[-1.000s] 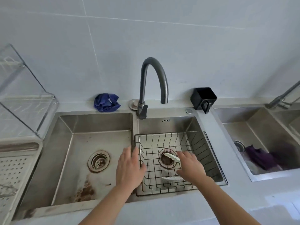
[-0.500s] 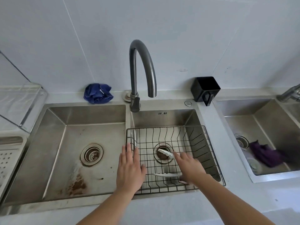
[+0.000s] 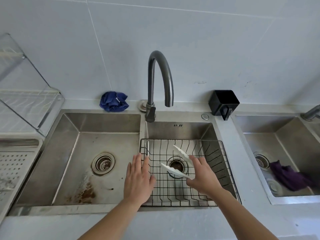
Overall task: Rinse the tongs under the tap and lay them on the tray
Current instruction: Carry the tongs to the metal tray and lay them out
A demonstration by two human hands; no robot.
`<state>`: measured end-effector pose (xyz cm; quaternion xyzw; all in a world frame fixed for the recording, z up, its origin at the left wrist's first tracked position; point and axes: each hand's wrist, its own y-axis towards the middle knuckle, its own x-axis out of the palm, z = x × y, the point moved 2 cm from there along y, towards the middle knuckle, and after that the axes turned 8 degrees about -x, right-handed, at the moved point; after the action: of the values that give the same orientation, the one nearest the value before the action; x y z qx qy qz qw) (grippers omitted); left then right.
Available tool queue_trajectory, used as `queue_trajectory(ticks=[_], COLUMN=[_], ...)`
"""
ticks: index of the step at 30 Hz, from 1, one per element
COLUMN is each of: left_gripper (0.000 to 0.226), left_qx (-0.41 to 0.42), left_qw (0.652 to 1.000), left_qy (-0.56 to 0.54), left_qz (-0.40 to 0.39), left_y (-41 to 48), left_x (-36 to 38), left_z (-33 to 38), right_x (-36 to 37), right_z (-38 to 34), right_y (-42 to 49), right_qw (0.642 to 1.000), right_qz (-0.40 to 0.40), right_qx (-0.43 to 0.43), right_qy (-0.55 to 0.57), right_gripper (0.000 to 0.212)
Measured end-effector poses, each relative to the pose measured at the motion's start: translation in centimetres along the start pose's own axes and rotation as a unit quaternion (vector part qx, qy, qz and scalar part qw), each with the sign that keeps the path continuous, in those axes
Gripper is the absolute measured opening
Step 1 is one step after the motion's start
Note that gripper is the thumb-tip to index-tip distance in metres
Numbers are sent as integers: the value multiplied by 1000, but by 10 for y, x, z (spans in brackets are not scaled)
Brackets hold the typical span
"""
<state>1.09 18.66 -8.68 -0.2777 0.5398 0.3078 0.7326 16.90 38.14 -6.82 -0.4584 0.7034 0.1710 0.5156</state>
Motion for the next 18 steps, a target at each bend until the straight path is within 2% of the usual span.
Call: queue_trajectory(ticks=[6, 11, 18], left_gripper=[73, 67, 73], left_qx=[-37, -101, -173], left_qw=[997, 990, 975], left_qy=[42, 37, 27], left_qz=[60, 93, 134], left_y=[-6, -16, -47], left_x=[-43, -83, -129], left_z=[-52, -99, -179], right_x=[-12, -6, 15], right_z=[-57, -132, -237], right_y=[19, 39, 52], right_qw=[995, 988, 979], right_qz=[49, 30, 1], right_qx=[-67, -140, -200], right_qy=[55, 62, 33], right_gripper=[91, 92, 95])
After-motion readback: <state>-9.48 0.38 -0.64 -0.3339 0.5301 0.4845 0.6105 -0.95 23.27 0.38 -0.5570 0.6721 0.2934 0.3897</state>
